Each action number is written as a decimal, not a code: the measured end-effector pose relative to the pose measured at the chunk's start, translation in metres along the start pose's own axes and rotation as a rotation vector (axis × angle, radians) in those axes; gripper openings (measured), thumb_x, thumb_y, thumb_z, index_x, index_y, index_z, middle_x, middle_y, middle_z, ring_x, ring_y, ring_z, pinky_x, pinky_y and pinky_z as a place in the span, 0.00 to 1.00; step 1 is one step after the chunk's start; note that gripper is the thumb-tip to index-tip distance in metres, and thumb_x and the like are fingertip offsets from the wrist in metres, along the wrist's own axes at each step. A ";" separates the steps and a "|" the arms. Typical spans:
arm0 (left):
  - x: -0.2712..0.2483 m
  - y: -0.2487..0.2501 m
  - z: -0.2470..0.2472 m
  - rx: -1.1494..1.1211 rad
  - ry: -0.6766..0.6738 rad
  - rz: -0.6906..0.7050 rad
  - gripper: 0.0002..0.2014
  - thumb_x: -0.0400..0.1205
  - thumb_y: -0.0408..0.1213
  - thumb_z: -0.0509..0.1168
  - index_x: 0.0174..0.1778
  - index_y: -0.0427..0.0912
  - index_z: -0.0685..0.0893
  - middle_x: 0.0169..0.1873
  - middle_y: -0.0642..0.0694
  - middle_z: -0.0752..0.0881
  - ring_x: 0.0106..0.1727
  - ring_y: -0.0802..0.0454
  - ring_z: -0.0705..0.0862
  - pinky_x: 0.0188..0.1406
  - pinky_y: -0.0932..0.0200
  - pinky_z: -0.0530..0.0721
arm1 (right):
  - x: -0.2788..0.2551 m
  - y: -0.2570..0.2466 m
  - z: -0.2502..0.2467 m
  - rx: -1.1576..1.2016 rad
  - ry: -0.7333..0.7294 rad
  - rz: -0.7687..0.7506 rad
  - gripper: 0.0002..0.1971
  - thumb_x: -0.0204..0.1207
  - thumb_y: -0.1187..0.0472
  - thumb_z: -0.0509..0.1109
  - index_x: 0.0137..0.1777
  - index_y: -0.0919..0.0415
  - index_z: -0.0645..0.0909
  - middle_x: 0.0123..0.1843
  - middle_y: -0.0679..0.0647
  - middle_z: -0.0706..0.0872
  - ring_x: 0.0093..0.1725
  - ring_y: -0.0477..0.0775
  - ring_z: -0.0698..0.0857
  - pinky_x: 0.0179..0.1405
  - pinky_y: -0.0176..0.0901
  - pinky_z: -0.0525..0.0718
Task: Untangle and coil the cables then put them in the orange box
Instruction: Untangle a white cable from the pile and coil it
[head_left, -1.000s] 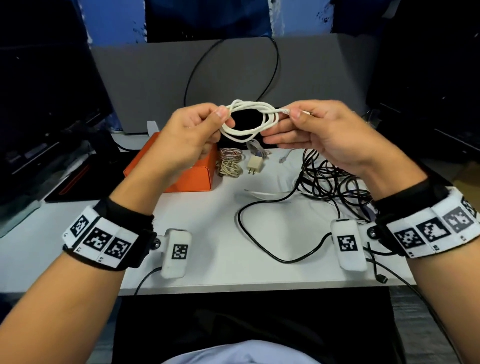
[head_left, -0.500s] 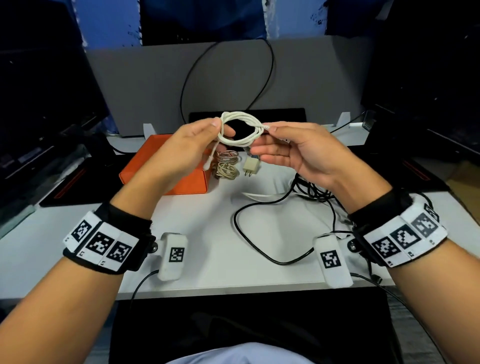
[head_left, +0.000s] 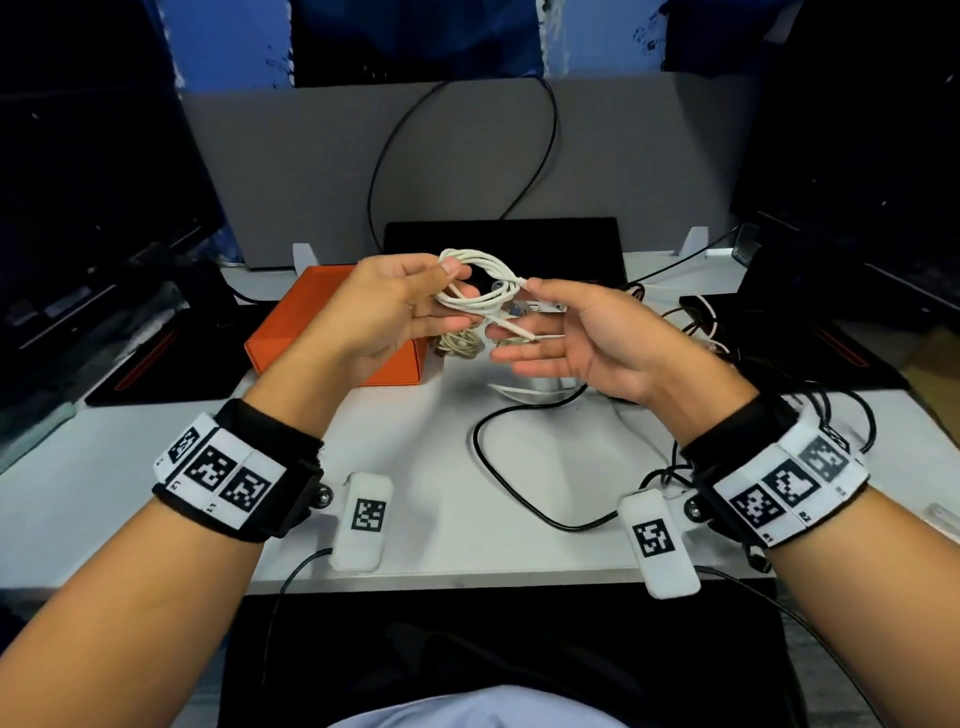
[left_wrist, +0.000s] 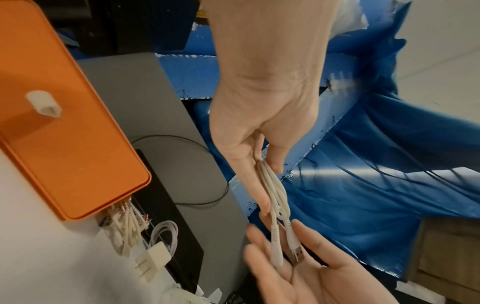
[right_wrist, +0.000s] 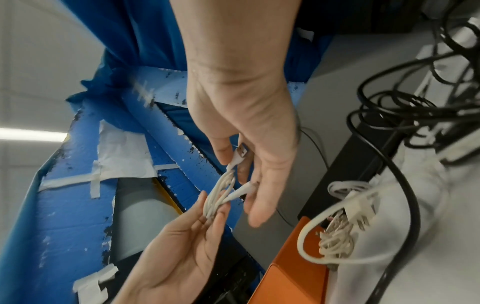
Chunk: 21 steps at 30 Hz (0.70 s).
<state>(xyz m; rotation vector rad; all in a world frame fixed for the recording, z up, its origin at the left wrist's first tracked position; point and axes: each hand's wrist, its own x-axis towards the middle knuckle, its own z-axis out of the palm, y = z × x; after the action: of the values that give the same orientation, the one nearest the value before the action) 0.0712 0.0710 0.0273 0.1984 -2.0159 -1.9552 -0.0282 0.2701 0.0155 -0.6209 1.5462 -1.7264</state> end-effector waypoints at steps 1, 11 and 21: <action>0.001 -0.002 -0.001 0.001 0.000 -0.018 0.10 0.89 0.38 0.65 0.58 0.36 0.88 0.45 0.42 0.93 0.48 0.46 0.94 0.46 0.58 0.92 | 0.000 0.000 0.001 0.014 -0.011 0.010 0.16 0.90 0.53 0.62 0.68 0.62 0.83 0.60 0.66 0.92 0.50 0.61 0.95 0.48 0.49 0.94; 0.025 -0.018 -0.007 0.901 0.012 0.241 0.11 0.84 0.45 0.73 0.60 0.49 0.90 0.55 0.52 0.89 0.54 0.54 0.89 0.59 0.51 0.86 | 0.057 -0.012 -0.020 -0.526 0.039 0.118 0.13 0.88 0.62 0.65 0.60 0.73 0.85 0.50 0.67 0.94 0.35 0.54 0.92 0.35 0.40 0.91; 0.058 -0.066 0.004 1.622 -0.402 0.090 0.08 0.84 0.46 0.67 0.54 0.47 0.85 0.42 0.49 0.85 0.46 0.43 0.84 0.42 0.47 0.85 | 0.110 0.026 -0.002 -0.852 -0.027 0.356 0.14 0.89 0.61 0.65 0.66 0.72 0.82 0.51 0.61 0.91 0.30 0.55 0.88 0.25 0.42 0.87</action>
<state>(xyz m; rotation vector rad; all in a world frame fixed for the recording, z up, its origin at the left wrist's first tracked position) 0.0078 0.0529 -0.0302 0.0420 -3.2184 0.1408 -0.0929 0.1853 -0.0226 -0.7010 2.2029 -0.7463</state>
